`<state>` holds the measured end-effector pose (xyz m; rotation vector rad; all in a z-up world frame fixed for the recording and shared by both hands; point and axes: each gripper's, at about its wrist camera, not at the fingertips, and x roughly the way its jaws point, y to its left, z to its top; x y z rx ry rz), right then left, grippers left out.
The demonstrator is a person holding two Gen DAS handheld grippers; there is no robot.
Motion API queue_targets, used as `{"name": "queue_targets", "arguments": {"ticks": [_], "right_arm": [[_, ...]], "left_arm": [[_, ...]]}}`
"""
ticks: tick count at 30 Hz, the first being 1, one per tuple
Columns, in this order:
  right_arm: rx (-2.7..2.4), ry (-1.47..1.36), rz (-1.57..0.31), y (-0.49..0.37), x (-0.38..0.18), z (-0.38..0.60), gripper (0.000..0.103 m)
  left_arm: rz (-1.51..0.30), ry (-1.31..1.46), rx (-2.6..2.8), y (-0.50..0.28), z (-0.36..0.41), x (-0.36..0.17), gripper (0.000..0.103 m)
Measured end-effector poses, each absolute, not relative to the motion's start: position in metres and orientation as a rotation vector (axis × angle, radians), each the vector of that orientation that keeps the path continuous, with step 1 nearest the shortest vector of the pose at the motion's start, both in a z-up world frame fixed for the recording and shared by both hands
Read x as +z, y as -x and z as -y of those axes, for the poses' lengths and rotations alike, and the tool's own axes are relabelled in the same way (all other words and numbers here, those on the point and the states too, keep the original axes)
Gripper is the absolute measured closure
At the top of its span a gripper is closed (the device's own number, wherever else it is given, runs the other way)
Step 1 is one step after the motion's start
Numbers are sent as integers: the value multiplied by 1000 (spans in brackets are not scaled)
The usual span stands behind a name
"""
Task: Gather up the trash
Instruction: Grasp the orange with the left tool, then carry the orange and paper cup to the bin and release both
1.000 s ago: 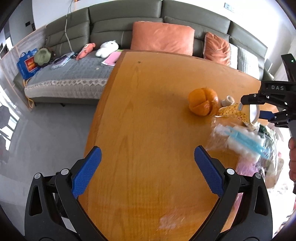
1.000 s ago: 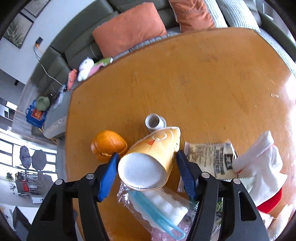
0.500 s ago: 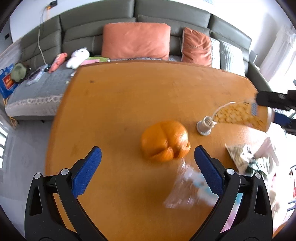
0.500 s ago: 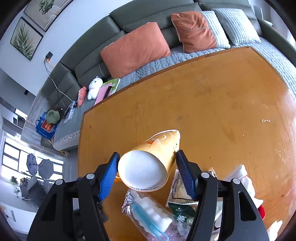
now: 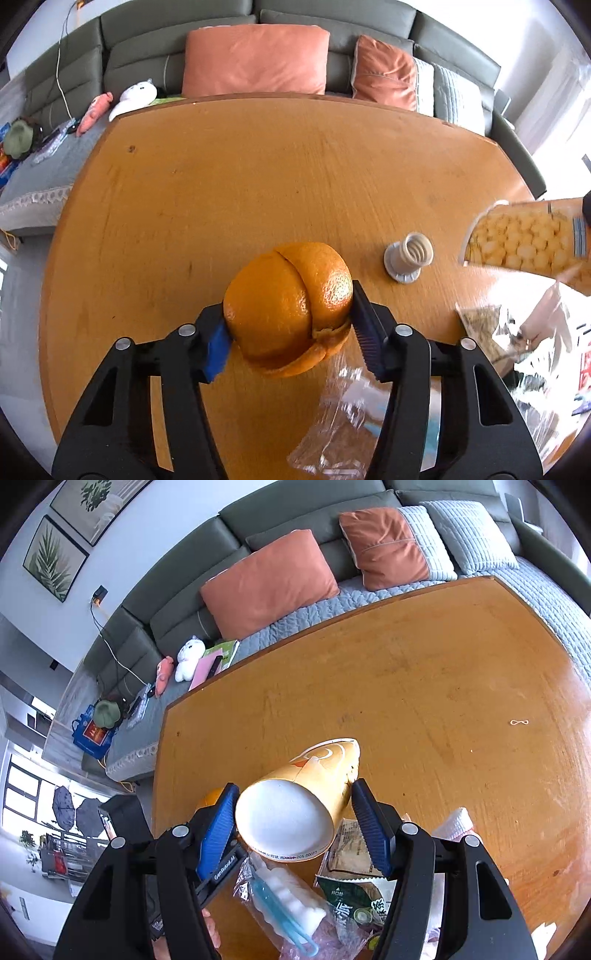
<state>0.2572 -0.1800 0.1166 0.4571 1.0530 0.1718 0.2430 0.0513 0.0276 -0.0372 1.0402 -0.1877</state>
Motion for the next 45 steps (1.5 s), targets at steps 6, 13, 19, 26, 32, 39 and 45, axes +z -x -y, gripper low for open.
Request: {"name": "queue_targets", "arguments": {"ticks": [6,13,19,26,32,39,45], "right_arm": [[180,-451,-1038,-247,127,171,39],[240,-420,-1040,-223,138,133,39],[323,-385,-1061,-197,140,79,39],[457,-317,-1113,-166,137,-3,39],[580,-231,-1141,-137,137,-75,39],[737,-110,-1170,-101,137,-159,39],[849,-14,-1189,-70,129,-223,39]], "left_arm": [[-1013,80,-184,-208,-73,45,48],[-985,112,-136,-157,-116,64,48],[-974,147,-67,-112,-158,67,48],[-973,223,35,-55,-219,66,48],[-967,290,143,-10,-275,63,48],[-977,352,274,41,-334,53,48],[-997,417,380,78,-384,39,48]]}}
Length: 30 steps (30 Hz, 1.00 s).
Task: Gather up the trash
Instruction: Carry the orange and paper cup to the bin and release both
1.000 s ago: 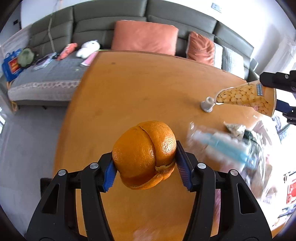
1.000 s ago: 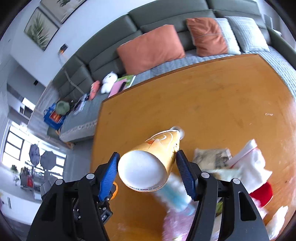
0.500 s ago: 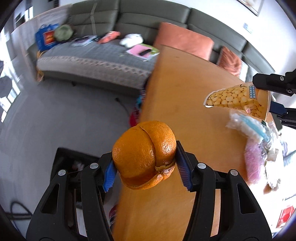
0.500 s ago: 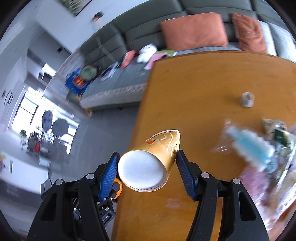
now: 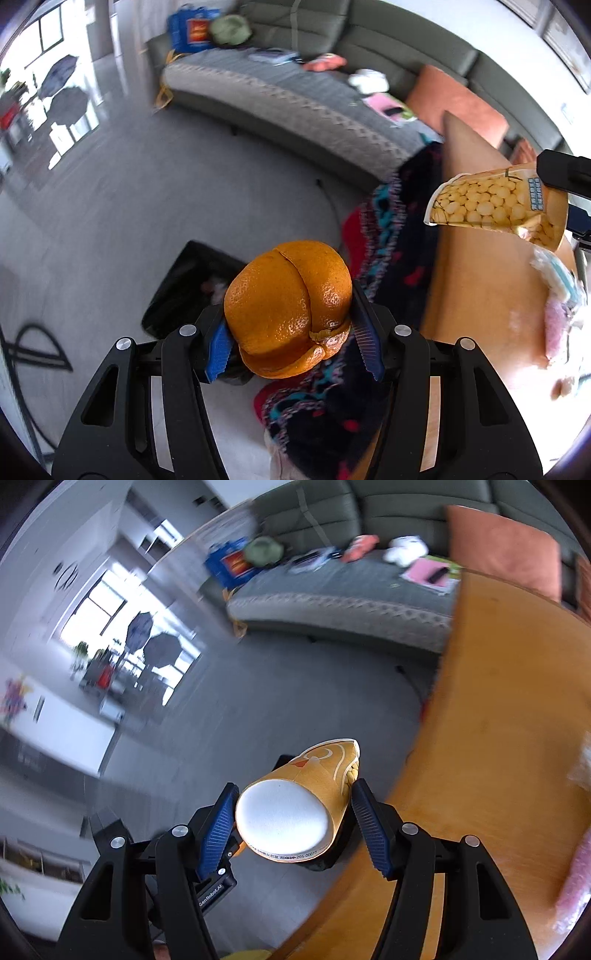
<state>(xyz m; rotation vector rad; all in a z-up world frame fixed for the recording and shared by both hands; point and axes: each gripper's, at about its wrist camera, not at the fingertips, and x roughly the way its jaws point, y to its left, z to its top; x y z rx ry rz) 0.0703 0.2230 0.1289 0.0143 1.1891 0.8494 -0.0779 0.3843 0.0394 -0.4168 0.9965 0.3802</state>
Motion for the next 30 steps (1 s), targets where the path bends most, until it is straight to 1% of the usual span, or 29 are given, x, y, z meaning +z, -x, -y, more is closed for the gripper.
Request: {"name": "queue_targets", "arguments": {"ticks": [8,10,11,12,13,15,22,30], "right_arm": [[943,102,-1216,-35,110,-298,38],[964,128,-1237,-31,102,-318,36],[959,147,-1243,-30,99,-327,32],[954,164,-1235,-29,97,-338,27],[956,173,-1231,-29,96,-344,26],[960,190,-1225,-27,94,-354,25],[968,208,-1247,-24,85,-369,25],[952,179,-1258,-33,83,-364,25]], "left_arm": [[-1002,470,495,114,-439,30,47],[-1009,480,517,118,-449,28,45],[-1018,492,538,121,-457,26,35],[-1018,498,551,125,-462,25,15],[-1004,504,578,128,-469,27,6],[-971,501,610,135,-478,30,5],[-973,497,636,135,-491,27,5],[-997,489,615,130,-492,23,5]]}}
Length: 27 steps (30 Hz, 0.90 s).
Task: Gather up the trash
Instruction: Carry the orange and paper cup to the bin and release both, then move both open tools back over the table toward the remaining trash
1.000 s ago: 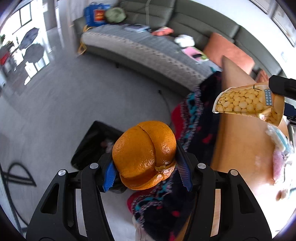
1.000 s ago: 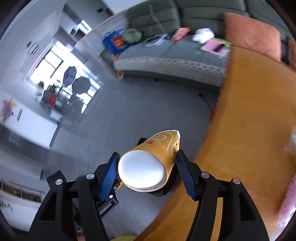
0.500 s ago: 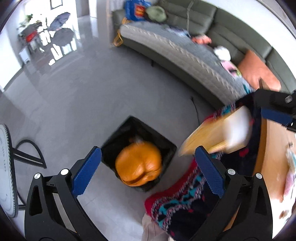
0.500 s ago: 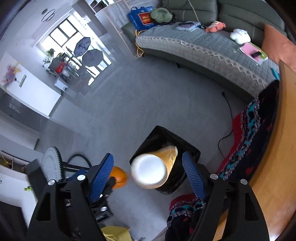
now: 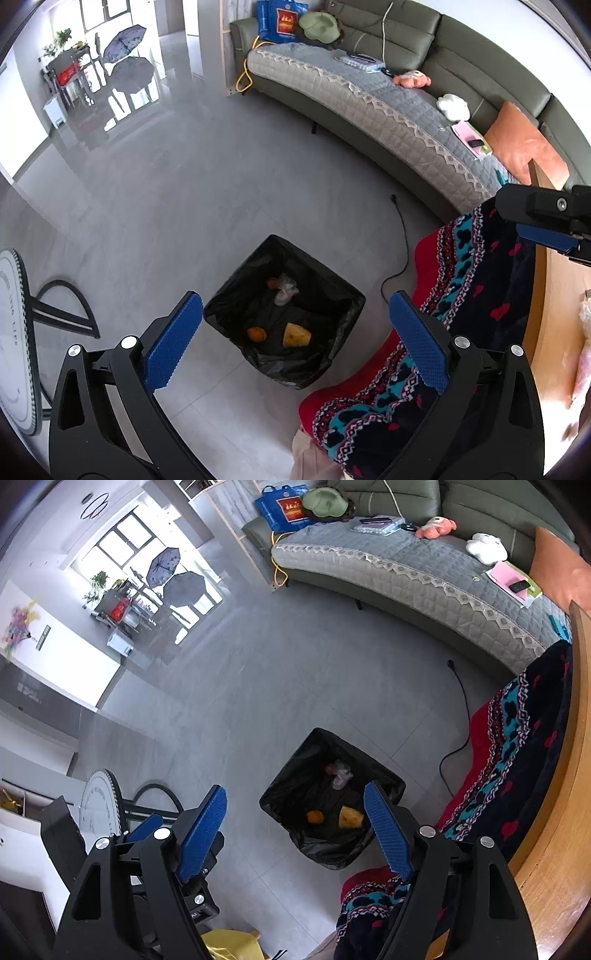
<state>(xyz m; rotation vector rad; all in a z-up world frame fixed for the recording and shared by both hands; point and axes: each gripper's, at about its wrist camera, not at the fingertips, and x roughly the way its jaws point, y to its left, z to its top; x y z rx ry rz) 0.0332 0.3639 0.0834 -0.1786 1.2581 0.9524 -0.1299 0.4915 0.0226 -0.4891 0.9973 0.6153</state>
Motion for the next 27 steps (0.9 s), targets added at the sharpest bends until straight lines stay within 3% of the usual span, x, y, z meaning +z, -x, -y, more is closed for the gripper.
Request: {"name": "queue_targets", "arguments": {"ticks": [27], "right_arm": [[801,-2,-1149,-66,136,-213,25]], "left_arm": [[-967,349,419,78,-389,70,5]]}}
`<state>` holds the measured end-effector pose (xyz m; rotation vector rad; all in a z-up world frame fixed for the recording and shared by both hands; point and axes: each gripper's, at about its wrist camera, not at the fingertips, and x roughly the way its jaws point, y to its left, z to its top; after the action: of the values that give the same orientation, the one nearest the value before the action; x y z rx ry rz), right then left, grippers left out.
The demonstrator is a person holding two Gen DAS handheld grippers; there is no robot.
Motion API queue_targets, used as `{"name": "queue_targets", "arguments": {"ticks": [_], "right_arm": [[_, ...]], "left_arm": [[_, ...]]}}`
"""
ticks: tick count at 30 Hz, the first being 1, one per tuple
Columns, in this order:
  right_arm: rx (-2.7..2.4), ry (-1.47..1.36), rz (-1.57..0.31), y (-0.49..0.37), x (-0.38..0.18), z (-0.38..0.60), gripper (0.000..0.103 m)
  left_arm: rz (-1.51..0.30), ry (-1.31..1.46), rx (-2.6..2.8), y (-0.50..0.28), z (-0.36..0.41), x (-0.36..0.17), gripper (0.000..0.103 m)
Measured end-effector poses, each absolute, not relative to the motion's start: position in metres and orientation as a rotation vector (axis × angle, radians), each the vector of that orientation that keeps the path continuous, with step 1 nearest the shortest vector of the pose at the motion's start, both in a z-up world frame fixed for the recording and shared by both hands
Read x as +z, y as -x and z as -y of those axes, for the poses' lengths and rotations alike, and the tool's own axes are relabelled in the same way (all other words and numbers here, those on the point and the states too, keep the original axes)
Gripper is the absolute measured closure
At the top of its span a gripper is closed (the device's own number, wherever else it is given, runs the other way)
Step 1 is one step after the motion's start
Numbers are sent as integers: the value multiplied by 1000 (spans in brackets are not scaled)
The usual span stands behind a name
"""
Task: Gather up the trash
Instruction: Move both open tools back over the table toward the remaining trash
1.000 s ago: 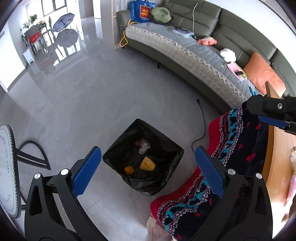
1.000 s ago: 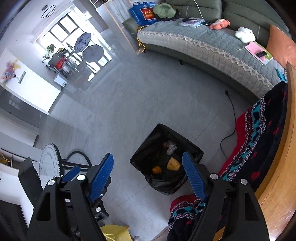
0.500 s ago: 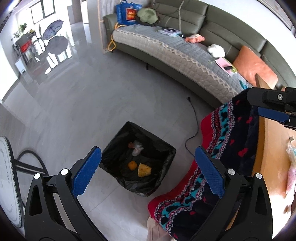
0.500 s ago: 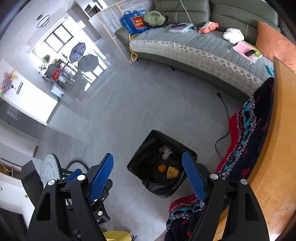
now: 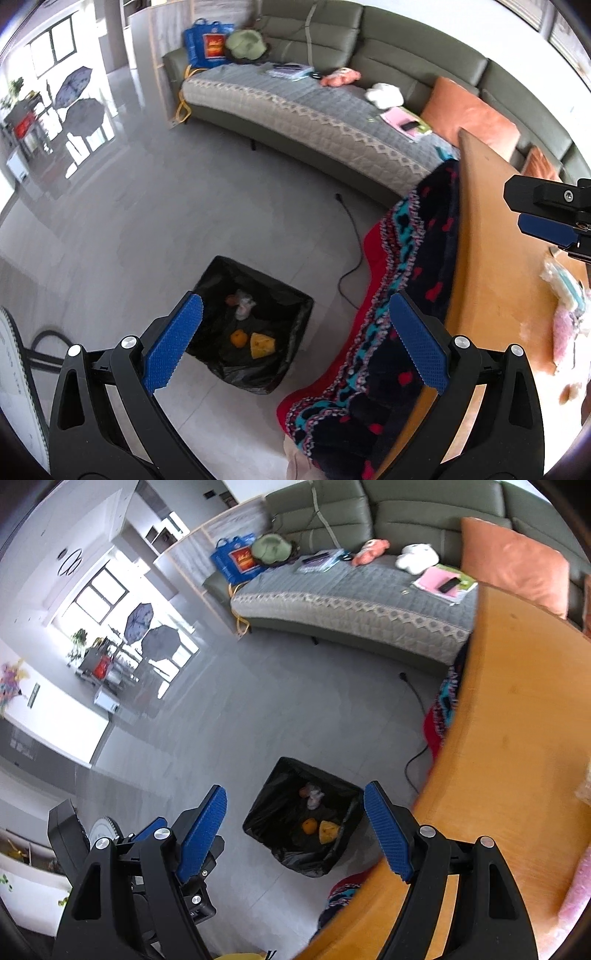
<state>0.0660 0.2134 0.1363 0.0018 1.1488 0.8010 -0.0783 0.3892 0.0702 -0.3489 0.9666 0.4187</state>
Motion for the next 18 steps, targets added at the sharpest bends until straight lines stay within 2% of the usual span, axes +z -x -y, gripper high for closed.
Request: {"name": "queue_targets", "arguments": {"ticks": [18], "right_arm": [[450,-114,-1009,-104,152,2,25]], "left_arm": [[-980,168,116,-6,-217,91,5]]}}
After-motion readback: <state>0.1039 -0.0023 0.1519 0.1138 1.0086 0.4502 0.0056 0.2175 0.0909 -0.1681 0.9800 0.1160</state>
